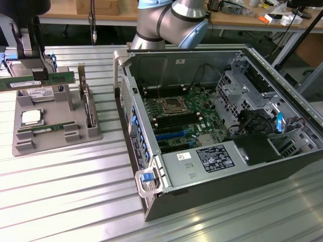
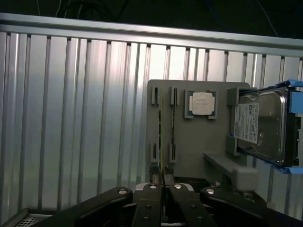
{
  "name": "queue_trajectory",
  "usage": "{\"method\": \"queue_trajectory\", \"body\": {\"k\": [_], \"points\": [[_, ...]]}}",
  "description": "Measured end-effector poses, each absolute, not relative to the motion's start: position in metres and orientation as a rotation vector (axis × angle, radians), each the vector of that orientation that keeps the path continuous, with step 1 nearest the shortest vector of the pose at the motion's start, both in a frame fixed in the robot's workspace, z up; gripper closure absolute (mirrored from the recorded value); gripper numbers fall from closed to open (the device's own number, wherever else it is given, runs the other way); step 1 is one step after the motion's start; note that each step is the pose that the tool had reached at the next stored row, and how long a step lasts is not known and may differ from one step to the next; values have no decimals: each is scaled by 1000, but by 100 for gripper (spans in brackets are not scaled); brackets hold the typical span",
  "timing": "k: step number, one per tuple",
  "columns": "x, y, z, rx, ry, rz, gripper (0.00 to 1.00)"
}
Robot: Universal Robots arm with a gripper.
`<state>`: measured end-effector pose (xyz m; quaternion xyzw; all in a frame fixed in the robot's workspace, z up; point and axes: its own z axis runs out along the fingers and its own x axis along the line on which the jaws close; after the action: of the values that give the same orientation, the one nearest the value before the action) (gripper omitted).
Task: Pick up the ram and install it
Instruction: 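Pick up the ram and move it above insertion slot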
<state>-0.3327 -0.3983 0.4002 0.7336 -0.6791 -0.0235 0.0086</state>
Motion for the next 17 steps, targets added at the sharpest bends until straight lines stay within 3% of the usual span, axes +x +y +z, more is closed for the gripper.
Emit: {"method": "queue_trajectory", "body": {"k": [17], "points": [[-305,-398,400,2292,-2122,-73,88]]}}
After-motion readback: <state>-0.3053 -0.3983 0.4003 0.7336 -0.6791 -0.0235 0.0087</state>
